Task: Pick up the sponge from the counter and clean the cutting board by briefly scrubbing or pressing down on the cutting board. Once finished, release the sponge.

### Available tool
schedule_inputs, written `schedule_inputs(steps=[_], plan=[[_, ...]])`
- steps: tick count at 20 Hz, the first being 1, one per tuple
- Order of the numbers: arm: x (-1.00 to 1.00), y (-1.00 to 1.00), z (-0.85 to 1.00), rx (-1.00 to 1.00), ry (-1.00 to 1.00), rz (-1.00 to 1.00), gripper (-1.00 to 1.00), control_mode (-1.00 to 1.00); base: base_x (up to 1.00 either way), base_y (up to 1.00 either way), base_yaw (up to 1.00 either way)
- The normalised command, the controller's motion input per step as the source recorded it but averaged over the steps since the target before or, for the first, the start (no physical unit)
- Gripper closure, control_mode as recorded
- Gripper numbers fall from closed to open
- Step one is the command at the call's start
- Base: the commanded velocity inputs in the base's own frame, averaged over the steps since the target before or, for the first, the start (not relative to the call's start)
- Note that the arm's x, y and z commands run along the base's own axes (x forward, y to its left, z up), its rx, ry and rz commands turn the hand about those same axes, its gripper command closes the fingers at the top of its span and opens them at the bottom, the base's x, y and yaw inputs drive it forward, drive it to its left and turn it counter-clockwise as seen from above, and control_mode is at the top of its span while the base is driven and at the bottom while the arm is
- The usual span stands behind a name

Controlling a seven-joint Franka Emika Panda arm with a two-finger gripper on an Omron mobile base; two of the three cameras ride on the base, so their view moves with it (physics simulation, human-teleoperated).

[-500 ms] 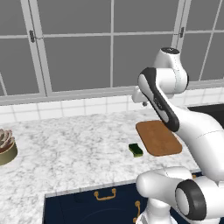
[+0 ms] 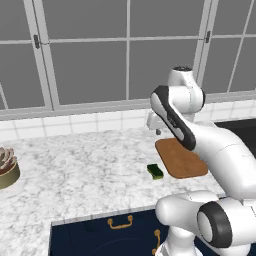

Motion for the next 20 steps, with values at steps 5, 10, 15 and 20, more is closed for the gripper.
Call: schedule_inputs(steps=[5, 10, 15, 20], plan=[[0.0, 0.0, -0.74, -0.03, 0.28, 0.0, -1.0, -1.0, 0.0, 0.0, 0.0], [0.01, 0.08, -0.45, 0.01, 0.0, -0.02, -1.0, -1.0, 0.0, 0.0, 0.0], [0.1, 0.17, -0.56, 0.0, 0.0, -0.07, -1.0, -1.0, 0.0, 0.0, 0.0], [0.32, 0.0, -0.49, -0.02, 0.05, -0.04, -1.0, -1.0, 0.0, 0.0, 0.0]])
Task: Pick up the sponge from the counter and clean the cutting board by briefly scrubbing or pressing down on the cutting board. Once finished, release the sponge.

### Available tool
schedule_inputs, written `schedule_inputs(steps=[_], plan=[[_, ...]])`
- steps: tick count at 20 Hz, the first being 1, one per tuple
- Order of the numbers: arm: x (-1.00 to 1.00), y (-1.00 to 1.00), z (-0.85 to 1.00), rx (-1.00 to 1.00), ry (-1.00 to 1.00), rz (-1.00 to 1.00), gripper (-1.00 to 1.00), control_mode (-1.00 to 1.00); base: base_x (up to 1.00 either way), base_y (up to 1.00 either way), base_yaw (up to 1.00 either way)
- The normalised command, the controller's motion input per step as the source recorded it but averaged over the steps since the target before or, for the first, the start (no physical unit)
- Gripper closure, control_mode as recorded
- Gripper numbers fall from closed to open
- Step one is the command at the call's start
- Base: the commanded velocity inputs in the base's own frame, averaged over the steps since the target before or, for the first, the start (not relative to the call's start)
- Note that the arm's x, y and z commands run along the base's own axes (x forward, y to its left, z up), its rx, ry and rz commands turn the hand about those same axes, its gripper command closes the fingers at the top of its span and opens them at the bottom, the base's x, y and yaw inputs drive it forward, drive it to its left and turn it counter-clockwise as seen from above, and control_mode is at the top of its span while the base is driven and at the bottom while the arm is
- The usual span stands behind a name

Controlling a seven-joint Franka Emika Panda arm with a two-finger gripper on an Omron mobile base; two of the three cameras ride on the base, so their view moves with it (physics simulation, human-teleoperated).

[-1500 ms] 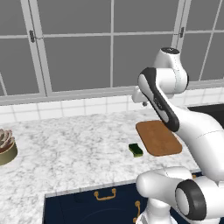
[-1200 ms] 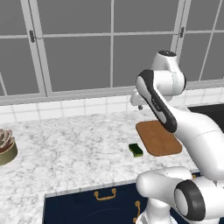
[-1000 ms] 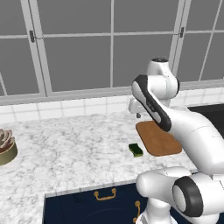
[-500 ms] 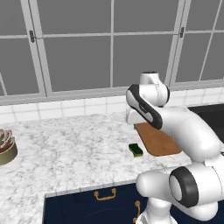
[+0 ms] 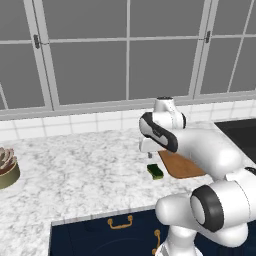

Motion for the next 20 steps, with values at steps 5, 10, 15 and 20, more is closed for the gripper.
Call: schedule_inputs(steps=[5, 10, 15, 20], plan=[[0.39, 0.0, -0.51, -0.02, 0.0, -0.01, -1.0, -1.0, 0.0, 0.0, 0.0], [0.28, 0.0, -0.4, 0.0, 0.0, 0.0, -1.0, -1.0, 0.0, 0.0, 0.0], [0.03, 0.0, -0.23, 0.0, 0.01, 0.0, -1.0, -1.0, 0.0, 0.0, 0.0], [0.01, 0.0, -0.42, -0.02, 0.0, 0.0, -1.0, -1.0, 0.0, 0.0, 0.0]])
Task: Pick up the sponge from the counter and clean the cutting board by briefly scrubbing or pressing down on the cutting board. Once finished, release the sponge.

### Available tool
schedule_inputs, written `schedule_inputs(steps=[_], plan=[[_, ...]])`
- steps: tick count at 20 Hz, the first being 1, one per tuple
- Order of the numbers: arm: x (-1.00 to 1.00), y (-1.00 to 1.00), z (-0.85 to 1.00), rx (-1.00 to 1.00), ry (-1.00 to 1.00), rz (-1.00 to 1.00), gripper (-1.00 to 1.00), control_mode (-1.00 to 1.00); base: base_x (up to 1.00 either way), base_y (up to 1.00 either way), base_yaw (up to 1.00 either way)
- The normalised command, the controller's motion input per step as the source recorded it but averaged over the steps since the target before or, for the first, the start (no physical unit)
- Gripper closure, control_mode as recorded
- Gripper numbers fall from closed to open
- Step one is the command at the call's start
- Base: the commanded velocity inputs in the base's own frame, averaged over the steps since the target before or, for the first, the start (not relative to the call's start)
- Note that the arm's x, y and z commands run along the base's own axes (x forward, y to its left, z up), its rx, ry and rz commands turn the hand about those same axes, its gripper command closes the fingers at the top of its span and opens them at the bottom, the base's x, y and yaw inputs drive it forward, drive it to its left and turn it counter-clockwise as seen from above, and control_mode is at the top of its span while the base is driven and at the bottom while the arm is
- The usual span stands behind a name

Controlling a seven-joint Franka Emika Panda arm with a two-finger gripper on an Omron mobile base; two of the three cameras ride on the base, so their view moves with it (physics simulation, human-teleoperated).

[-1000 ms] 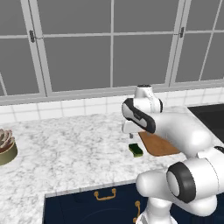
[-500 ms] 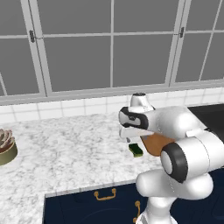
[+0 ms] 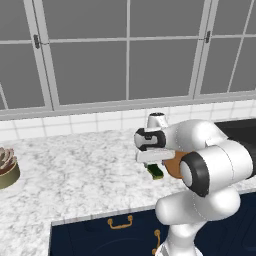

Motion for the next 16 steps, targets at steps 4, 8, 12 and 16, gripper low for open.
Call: schedule_inputs(steps=[4, 8, 12, 16], plan=[[0.0, 0.0, -0.35, -0.02, 0.0, 0.0, -1.0, -1.0, 0.0, 0.0, 0.0], [0.0, 0.0, -0.21, 0.0, 0.0, 0.0, -1.0, -1.0, 0.0, 0.0, 0.0], [0.0, 0.0, -0.02, 0.0, 0.0, 0.0, -1.0, -1.0, 0.0, 0.0, 0.0], [0.0, 0.0, -0.11, 0.0, 0.0, 0.0, -1.0, -1.0, 0.0, 0.0, 0.0]])
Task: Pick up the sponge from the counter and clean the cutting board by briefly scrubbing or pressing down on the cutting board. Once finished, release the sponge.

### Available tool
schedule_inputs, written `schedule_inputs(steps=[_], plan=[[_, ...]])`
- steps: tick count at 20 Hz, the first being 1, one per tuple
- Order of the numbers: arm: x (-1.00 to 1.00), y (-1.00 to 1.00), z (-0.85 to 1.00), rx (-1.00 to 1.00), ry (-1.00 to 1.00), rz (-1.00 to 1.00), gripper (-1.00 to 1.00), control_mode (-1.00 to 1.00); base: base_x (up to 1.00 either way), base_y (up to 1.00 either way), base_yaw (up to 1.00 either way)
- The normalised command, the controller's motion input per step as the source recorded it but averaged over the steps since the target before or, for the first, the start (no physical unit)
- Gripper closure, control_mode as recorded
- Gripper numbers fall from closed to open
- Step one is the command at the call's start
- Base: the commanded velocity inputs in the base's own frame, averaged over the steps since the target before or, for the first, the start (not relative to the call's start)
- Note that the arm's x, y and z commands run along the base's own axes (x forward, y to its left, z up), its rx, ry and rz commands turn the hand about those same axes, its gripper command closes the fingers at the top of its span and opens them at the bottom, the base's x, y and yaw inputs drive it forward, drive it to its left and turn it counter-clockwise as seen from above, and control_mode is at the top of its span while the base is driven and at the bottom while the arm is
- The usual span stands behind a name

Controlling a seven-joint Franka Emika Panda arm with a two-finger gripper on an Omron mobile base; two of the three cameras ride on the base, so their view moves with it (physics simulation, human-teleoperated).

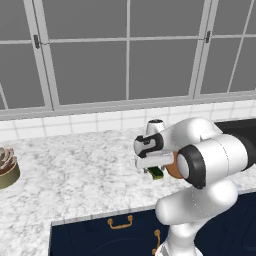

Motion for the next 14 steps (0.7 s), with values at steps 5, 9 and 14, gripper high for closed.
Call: schedule_inputs(steps=[5, 9, 14], plan=[[0.0, 0.0, -0.07, 0.0, 0.0, 0.0, -1.0, -1.0, 0.0, 0.0, 0.0], [0.0, 0.0, 0.0, 0.0, 0.0, 0.0, -1.0, -1.0, 0.0, 0.0, 0.0], [0.0, 0.0, 0.0, 0.0, 0.0, 0.0, 1.0, -1.0, 0.0, 0.0, 0.0]])
